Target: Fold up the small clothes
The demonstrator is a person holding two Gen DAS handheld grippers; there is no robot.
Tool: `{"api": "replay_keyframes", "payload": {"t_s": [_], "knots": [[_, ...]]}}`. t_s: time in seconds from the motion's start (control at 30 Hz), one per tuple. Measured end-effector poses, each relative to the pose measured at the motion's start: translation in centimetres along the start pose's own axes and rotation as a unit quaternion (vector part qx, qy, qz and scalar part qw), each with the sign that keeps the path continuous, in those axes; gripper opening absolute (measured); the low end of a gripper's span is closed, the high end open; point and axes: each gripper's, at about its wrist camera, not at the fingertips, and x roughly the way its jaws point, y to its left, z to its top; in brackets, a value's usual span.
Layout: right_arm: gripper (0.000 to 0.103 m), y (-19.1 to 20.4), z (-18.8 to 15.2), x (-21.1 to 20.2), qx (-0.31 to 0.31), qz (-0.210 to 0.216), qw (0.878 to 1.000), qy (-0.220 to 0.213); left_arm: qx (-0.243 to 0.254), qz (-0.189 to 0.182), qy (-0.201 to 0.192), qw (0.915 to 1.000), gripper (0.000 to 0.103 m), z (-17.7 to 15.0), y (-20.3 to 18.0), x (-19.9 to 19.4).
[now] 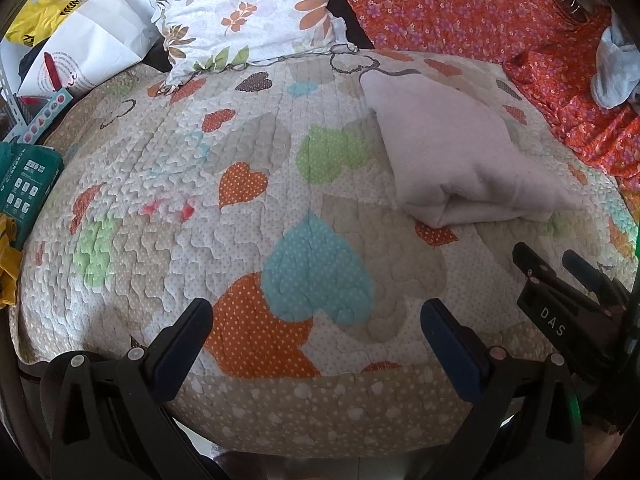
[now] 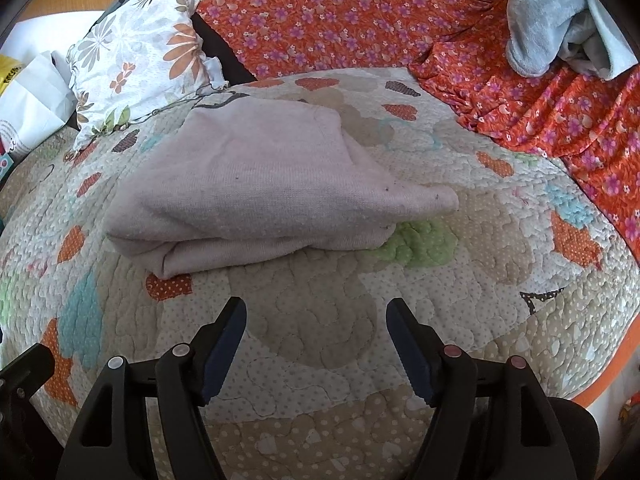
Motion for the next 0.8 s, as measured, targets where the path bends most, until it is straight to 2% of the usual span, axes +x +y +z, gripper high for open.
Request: {"api": "replay_keyframes", "payload": {"t_s": [0.8], "knots": [[0.081,0.5,-0.1,0.2,-0.017,-0.002,1.000,0.000,-0.012,-0.010,0.025,0.9996,0.103,-0.4,0.4,1.2]]}}
